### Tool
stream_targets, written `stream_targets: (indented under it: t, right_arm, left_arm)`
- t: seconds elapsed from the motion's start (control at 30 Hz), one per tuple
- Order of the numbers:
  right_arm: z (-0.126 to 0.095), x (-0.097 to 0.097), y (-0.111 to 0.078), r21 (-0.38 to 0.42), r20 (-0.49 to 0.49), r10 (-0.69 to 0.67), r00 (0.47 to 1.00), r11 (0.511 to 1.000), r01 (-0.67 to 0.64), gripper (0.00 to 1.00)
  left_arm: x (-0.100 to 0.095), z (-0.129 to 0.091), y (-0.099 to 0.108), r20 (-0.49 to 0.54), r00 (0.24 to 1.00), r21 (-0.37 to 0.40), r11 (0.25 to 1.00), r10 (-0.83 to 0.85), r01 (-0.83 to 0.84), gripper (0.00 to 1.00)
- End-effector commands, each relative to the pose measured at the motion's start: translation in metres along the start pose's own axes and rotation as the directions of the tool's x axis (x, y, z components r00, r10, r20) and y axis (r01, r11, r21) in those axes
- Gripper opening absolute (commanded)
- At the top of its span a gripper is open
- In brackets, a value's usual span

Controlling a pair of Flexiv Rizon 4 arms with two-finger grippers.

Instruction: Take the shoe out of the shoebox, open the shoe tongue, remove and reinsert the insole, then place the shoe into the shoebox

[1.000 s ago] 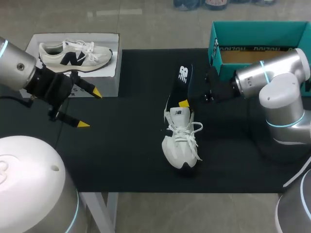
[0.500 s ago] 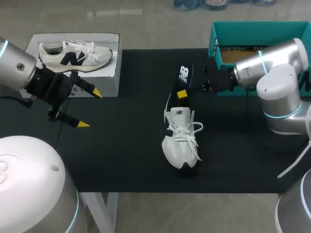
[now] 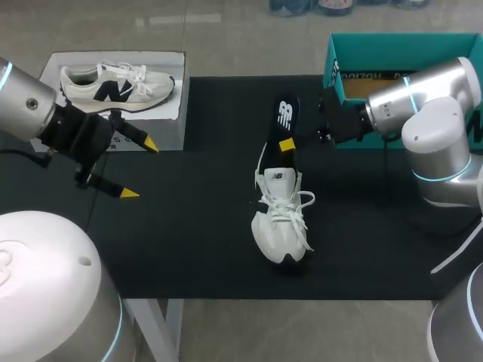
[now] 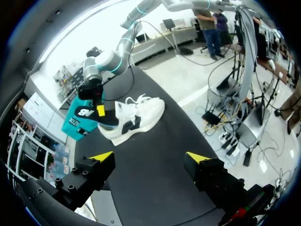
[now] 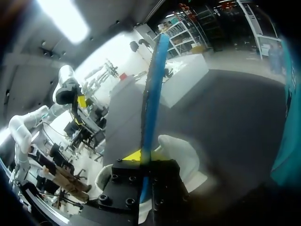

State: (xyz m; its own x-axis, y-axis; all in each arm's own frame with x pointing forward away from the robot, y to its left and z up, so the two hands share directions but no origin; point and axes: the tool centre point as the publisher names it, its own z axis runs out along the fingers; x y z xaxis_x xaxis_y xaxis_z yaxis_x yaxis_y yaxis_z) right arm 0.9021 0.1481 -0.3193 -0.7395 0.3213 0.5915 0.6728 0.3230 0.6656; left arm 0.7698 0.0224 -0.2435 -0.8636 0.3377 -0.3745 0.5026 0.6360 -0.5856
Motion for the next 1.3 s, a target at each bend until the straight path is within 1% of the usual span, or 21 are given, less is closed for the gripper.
stream_targets:
  t: [0.03,0.2,0.4,0.57,0.63,0.77,0.8,0.83,0.87,0.93,0.97,1.0,1.2,1.3]
  right_arm:
    - [0.008,-0.003,-0.003,0.029,-0.004,0.000,1.000,1.000,0.001,0.00]
    - [0.017,0.002,-0.018,0.049,-0.010,0.004,1.000,0.999,-0.003,0.00]
    - [0.024,0.014,-0.039,0.080,-0.022,0.007,1.000,0.997,-0.005,0.00]
    - [0.026,0.017,-0.053,0.146,-0.029,0.014,0.999,0.989,-0.010,0.00]
    - [0.028,0.017,-0.057,0.166,-0.025,0.015,1.000,0.986,-0.011,0.00]
    - [0.031,0.016,-0.056,0.173,-0.025,0.017,1.000,0.985,-0.013,0.00]
    - [0.031,0.015,-0.054,0.174,-0.023,0.018,1.000,0.985,-0.014,0.07]
    - [0.032,0.015,-0.051,0.173,-0.020,0.019,1.000,0.985,-0.015,0.40]
    - [0.032,0.015,-0.049,0.173,-0.018,0.017,1.000,0.985,-0.013,0.49]
    - [0.033,0.014,-0.046,0.174,-0.016,0.013,1.000,0.985,-0.010,0.74]
    - [0.033,0.013,-0.043,0.174,-0.013,0.010,1.000,0.985,-0.008,0.96]
    - [0.033,0.012,-0.042,0.173,-0.012,0.009,1.000,0.985,-0.006,1.00]
    - [0.029,0.006,-0.029,0.147,0.001,-0.003,1.000,0.989,0.003,1.00]
    - [0.027,0.004,-0.025,0.134,0.009,-0.007,1.000,0.991,0.006,0.96]
  left_arm:
    - [0.000,0.000,0.000,-0.003,1.000,-0.003,1.000,0.000,0.000,1.00]
    - [0.000,0.000,0.000,-0.003,1.000,-0.003,1.000,0.000,0.000,1.00]
    - [0.000,0.000,0.000,-0.003,1.000,-0.003,1.000,0.000,0.000,1.00]
    - [0.000,0.000,0.000,-0.003,1.000,-0.003,1.000,0.000,0.000,1.00]
    - [0.000,0.000,0.000,-0.003,1.000,-0.003,1.000,0.000,0.000,1.00]
    - [0.000,0.000,0.000,-0.003,1.000,-0.003,1.000,0.000,0.000,1.00]
    - [0.000,0.000,0.000,-0.003,1.000,-0.003,1.000,0.000,0.000,1.00]
    - [0.000,0.000,0.000,-0.003,1.000,-0.003,1.000,0.000,0.000,1.00]
    - [0.000,0.000,0.000,-0.003,1.000,-0.003,1.000,0.000,0.000,1.00]
    - [0.000,0.000,0.000,-0.003,1.000,-0.003,1.000,0.000,0.000,1.00]
    - [0.000,0.000,0.000,-0.003,1.000,-0.003,1.000,0.000,0.000,1.00]
    - [0.000,0.000,0.000,-0.003,1.000,-0.003,1.000,0.000,0.000,1.00]
    - [0.000,0.000,0.000,-0.003,1.000,-0.003,1.000,0.000,0.000,1.00]
    - [0.000,0.000,0.000,-0.003,1.000,-0.003,1.000,0.000,0.000,1.00]
